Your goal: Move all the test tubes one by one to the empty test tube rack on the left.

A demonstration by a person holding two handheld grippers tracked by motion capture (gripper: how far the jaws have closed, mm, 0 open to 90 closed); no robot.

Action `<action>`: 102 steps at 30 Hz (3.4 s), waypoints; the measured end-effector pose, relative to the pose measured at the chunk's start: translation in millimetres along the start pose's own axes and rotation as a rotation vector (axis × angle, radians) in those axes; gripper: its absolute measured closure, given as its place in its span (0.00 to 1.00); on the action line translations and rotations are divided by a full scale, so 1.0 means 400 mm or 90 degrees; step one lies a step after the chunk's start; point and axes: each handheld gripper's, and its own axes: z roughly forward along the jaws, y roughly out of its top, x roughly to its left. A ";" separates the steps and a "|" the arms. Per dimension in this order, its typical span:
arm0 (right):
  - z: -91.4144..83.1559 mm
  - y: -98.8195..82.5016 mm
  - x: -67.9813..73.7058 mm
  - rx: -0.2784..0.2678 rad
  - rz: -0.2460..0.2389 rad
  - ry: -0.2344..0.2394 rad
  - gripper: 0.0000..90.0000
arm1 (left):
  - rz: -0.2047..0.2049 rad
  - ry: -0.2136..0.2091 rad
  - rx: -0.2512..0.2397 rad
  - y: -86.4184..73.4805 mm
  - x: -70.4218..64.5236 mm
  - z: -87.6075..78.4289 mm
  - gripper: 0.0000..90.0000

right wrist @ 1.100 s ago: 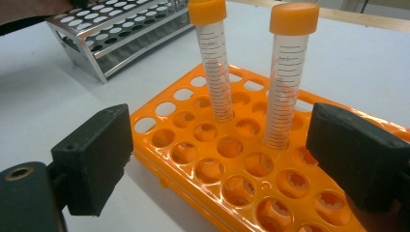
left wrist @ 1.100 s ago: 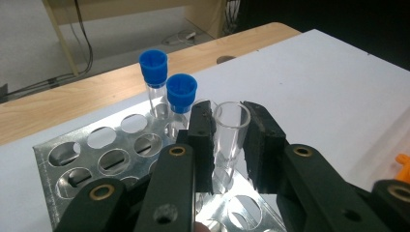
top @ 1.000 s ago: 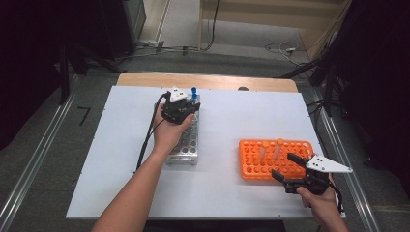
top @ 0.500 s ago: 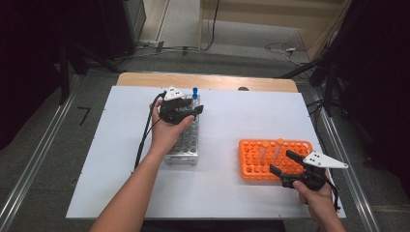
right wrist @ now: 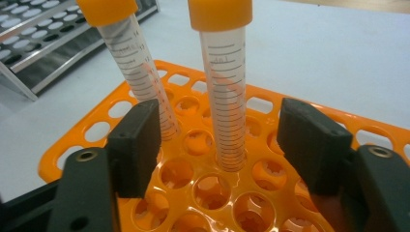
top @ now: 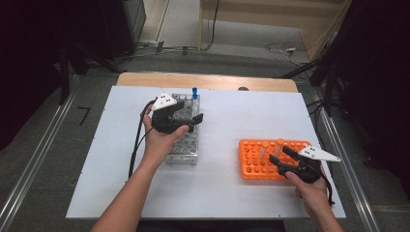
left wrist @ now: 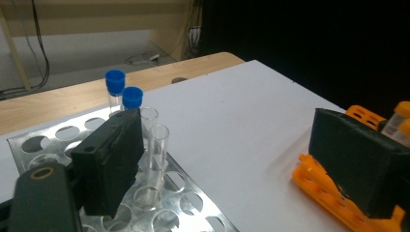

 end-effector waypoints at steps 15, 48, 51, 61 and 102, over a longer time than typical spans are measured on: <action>0.028 -0.007 0.005 0.020 0.012 -0.034 0.55 | 0.016 -0.035 -0.014 -0.062 -0.082 -0.094 0.00; -0.036 0.008 0.029 -0.059 -0.011 -0.058 0.80 | 0.032 -0.091 0.013 -0.104 -0.180 -0.099 0.00; -0.053 0.008 0.042 -0.065 -0.015 -0.048 0.80 | 0.032 -0.095 0.016 -0.105 -0.185 -0.096 0.00; -0.082 0.011 0.096 -0.071 -0.037 0.000 0.80 | 0.038 -0.112 0.021 -0.107 -0.211 -0.085 0.00; 0.008 0.014 0.332 -0.021 -0.127 0.179 0.80 | 0.090 -0.215 0.036 -0.113 -0.349 -0.040 0.42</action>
